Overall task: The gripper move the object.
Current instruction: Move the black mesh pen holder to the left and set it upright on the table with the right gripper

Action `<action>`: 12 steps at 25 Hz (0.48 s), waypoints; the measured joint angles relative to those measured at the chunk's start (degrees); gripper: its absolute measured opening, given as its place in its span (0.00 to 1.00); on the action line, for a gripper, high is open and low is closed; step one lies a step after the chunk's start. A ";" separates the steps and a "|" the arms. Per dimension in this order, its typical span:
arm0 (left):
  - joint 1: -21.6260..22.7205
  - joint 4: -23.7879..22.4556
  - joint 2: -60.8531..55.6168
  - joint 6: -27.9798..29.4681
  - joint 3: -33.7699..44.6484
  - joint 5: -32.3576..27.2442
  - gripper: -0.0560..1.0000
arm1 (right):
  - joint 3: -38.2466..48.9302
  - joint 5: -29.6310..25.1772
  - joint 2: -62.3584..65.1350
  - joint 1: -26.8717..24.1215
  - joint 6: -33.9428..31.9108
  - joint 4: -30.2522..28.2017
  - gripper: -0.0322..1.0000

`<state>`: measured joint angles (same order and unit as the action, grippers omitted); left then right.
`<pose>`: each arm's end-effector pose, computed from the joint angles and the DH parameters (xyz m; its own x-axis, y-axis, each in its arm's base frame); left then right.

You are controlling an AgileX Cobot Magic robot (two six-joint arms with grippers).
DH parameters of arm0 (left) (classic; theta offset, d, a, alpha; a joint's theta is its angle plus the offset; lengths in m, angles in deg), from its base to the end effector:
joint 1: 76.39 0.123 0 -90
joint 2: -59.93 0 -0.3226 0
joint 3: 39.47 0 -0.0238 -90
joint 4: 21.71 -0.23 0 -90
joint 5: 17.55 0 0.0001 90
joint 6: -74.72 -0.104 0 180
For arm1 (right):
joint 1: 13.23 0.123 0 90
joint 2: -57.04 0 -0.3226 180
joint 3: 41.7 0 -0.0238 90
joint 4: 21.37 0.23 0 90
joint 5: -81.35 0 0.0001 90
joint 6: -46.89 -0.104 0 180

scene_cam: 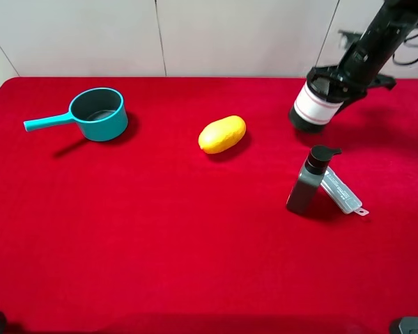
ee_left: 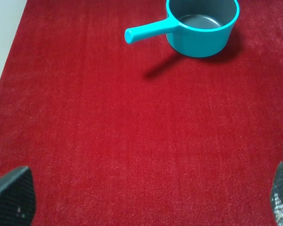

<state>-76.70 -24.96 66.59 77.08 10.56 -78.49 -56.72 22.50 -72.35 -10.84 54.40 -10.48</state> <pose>-0.0492 0.0054 0.2584 -0.4626 -0.0111 -0.8865 -0.0448 0.9989 0.0109 0.4358 0.0350 0.1973 -0.9887 -0.0728 -0.1311 -0.0931 0.9833 0.1563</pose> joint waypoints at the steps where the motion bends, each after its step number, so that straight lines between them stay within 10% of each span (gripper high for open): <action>1: 0.00 0.00 0.00 0.00 0.00 0.00 1.00 | -0.54 -0.66 0.51 0.00 -0.40 0.00 0.12; 12: 0.00 0.00 0.00 0.00 0.00 0.00 1.00 | -1.38 -6.57 5.84 0.15 -1.20 0.96 0.12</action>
<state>-76.70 -24.96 66.59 77.08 10.56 -78.49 -58.11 15.93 -66.51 -10.69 53.20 -9.52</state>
